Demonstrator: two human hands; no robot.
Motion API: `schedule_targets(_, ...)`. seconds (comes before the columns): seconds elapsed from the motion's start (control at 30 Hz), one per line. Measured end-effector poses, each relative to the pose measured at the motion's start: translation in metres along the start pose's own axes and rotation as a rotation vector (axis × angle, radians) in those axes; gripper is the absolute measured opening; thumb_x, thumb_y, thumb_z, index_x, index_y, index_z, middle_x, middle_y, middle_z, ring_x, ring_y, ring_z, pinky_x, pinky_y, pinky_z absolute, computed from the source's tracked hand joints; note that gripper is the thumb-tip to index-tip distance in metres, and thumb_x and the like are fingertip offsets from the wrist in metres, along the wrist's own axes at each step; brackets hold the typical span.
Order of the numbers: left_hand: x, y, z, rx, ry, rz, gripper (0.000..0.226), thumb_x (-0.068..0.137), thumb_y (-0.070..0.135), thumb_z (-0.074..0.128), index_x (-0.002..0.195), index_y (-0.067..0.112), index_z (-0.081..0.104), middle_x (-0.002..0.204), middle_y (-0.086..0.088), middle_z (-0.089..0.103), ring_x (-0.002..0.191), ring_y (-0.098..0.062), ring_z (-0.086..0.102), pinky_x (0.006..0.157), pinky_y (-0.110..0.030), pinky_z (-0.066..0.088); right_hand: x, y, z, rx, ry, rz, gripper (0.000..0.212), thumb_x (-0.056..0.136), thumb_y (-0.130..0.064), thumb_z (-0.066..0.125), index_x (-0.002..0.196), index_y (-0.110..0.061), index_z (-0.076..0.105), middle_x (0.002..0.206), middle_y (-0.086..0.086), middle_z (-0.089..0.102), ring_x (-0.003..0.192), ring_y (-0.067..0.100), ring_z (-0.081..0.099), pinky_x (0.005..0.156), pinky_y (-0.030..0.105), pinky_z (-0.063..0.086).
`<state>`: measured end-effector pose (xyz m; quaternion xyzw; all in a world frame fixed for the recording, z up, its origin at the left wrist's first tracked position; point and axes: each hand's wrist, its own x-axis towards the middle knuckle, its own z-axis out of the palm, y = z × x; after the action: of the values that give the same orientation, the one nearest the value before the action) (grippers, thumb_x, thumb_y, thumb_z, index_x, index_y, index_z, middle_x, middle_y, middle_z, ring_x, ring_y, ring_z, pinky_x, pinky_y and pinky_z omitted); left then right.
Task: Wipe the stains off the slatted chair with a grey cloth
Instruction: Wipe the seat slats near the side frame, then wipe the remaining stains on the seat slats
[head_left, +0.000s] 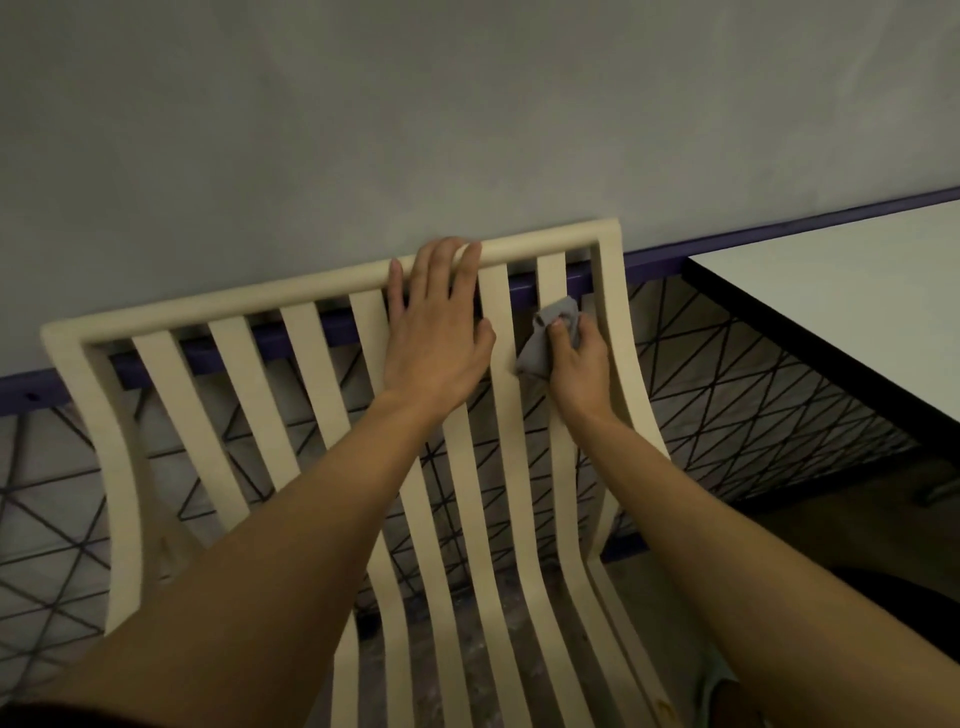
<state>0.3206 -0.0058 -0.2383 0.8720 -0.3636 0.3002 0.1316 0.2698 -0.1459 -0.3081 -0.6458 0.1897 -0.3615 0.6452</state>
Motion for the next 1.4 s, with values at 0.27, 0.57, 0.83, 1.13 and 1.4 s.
schedule_targets(0.27, 0.023, -0.001, -0.012, -0.058, -0.015, 0.011, 0.067, 0.088, 0.028, 0.053, 0.148, 0.020, 0.024, 0.152, -0.002, 0.026, 0.145, -0.020, 0.017, 0.121, -0.046, 0.005, -0.047, 0.059, -0.030, 0.013, -0.022, 0.251, 0.036, 0.101, -0.022, 0.046, 0.134, -0.009, 0.049, 0.127, 0.011, 0.059, 0.117, 0.021, 0.057, 0.104, 0.037, 0.046)
schedule_targets(0.57, 0.018, -0.008, -0.024, -0.074, -0.172, 0.051, 0.076, 0.086, 0.022, 0.054, 0.152, 0.017, 0.016, 0.159, -0.003, 0.013, 0.149, -0.021, 0.005, 0.121, -0.047, 0.003, -0.064, 0.086, -0.043, -0.169, -0.047, 0.343, 0.030, 0.104, -0.020, 0.041, 0.130, -0.011, 0.051, 0.118, 0.007, 0.058, 0.114, 0.025, 0.056, 0.102, 0.040, 0.045)
schedule_targets(0.83, -0.103, 0.016, -0.009, -0.477, -0.410, -0.182, 0.055, 0.093, 0.016, 0.054, 0.145, 0.020, 0.037, 0.154, 0.002, 0.029, 0.141, -0.016, 0.027, 0.115, -0.029, 0.021, -0.095, 0.070, -0.059, -0.071, 0.169, 0.358, 0.029, 0.103, -0.010, 0.041, 0.126, -0.007, 0.058, 0.124, 0.013, 0.060, 0.117, 0.025, 0.055, 0.106, 0.040, 0.043)
schedule_targets(1.13, -0.198, 0.062, -0.044, -1.135, -0.442, -0.873, 0.011, 0.095, 0.034, 0.057, 0.101, 0.033, 0.065, 0.111, 0.002, 0.068, 0.100, -0.011, 0.065, 0.080, -0.031, 0.057, -0.188, -0.017, -0.064, 0.050, -0.278, 0.403, 0.011, 0.093, -0.015, 0.062, 0.099, -0.009, 0.070, 0.092, 0.008, 0.072, 0.088, 0.020, 0.070, 0.075, 0.029, 0.058)
schedule_targets(1.4, -0.298, 0.102, -0.109, -1.271, -0.377, -1.244, 0.008, 0.091, 0.020, 0.064, 0.098, 0.019, 0.068, 0.094, -0.002, 0.072, 0.084, -0.017, 0.071, 0.068, -0.037, 0.061, -0.288, -0.046, -0.087, -0.044, -0.556, 0.450, 0.021, 0.082, -0.007, 0.074, 0.102, -0.006, 0.068, 0.096, 0.010, 0.072, 0.090, 0.020, 0.069, 0.073, 0.024, 0.058)
